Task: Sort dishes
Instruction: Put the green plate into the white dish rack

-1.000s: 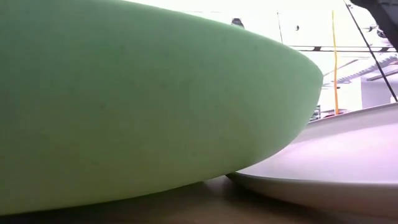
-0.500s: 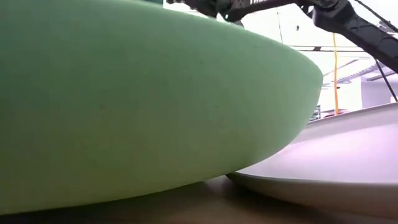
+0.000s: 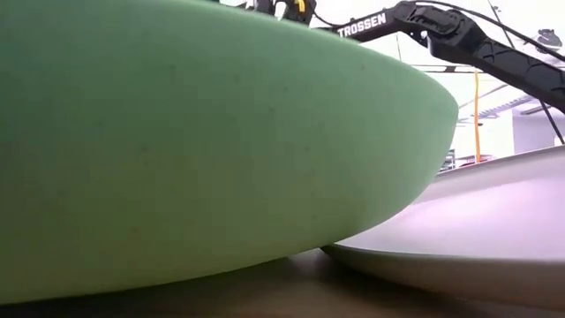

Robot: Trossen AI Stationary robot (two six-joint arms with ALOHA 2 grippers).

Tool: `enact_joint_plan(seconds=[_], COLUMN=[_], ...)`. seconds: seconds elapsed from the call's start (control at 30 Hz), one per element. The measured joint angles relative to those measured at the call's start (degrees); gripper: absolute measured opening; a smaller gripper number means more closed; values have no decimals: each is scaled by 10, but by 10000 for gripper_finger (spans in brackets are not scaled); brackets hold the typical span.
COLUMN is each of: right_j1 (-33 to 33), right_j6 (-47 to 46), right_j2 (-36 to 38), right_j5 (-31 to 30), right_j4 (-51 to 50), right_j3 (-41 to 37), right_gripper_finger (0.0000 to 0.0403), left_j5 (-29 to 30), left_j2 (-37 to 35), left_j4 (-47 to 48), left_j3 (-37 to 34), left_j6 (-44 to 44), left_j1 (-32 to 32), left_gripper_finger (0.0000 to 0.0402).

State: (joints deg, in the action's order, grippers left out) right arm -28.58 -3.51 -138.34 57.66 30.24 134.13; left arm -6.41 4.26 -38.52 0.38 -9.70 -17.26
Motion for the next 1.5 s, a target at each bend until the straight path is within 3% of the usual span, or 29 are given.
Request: enact_joint_plan(seconds=[0.2, 0.37, 0.57, 0.73, 0.97, 1.17, 1.5], right_j1=[-3, -3, -3, -3, -3, -3, -2], right_j6=[-10, -23, -27, -28, -34, -49, -63], right_j2=[-4, -4, -4, -4, -4, -4, -4], right_j5=[17, 24, 24, 26, 26, 27, 25], right_j4=[-21, -17, -22, -26, -35, -35, -36], right_j3=[0, 0, 0, 0, 0, 0, 0], right_gripper_finger=[2, 2, 2, 2, 3, 3, 4], left_j5=[101, 137, 189, 193, 211, 328, 354], left_j2=[0, 0, 2, 32, 137, 265, 384], left_j4=[0, 3, 155, 277, 443, 599, 780], left_j3=[3, 50, 136, 232, 384, 514, 712], left_j6=[84, 144, 201, 326, 490, 580, 596], left_j1=[0, 0, 0, 0, 0, 0, 0], left_gripper_finger=[128, 150, 198, 212, 213, 213, 213])
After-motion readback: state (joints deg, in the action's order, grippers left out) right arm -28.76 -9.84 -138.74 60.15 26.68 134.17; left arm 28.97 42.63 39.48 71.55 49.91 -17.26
